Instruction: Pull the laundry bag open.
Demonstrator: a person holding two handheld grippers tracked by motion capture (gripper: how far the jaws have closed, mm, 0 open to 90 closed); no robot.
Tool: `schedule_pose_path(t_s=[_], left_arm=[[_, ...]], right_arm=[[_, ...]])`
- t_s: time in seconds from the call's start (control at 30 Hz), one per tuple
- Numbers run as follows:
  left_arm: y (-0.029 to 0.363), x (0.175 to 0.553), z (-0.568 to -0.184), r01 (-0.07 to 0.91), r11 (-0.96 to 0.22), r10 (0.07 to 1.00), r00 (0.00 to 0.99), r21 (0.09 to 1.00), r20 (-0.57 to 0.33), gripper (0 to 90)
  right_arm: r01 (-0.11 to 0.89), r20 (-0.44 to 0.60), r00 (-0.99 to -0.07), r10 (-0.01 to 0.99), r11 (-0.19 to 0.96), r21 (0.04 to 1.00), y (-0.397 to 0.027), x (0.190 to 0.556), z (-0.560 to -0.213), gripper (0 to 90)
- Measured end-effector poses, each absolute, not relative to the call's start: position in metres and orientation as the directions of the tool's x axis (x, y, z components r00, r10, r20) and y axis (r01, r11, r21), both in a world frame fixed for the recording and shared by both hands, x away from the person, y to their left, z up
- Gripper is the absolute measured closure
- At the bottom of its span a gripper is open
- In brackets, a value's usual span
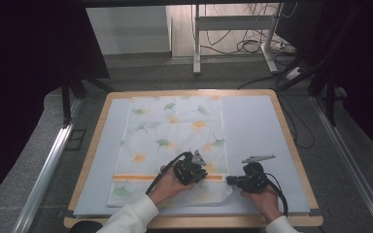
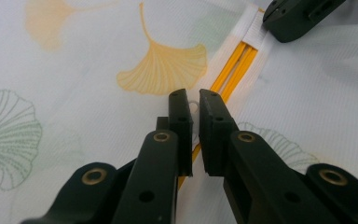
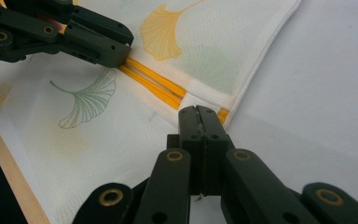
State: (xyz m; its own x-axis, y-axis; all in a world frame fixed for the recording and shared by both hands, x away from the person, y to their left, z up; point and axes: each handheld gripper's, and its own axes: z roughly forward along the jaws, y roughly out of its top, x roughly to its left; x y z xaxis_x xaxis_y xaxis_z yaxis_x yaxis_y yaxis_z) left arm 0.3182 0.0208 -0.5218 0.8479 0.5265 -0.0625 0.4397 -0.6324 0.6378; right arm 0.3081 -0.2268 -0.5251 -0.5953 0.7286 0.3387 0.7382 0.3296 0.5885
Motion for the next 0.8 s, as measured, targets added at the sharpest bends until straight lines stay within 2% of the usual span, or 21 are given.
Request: schedule_pose_path(t_s=[0.8], left_arm=[[0.046, 0.313, -0.524, 0.475, -0.602, 0.560, 0.824, 0.642, -0.083, 85.0]], right_arm=[[0.730, 0.332, -0.604, 0.724, 0.337, 0.595, -0.227, 0.308, -0.525, 89.4]])
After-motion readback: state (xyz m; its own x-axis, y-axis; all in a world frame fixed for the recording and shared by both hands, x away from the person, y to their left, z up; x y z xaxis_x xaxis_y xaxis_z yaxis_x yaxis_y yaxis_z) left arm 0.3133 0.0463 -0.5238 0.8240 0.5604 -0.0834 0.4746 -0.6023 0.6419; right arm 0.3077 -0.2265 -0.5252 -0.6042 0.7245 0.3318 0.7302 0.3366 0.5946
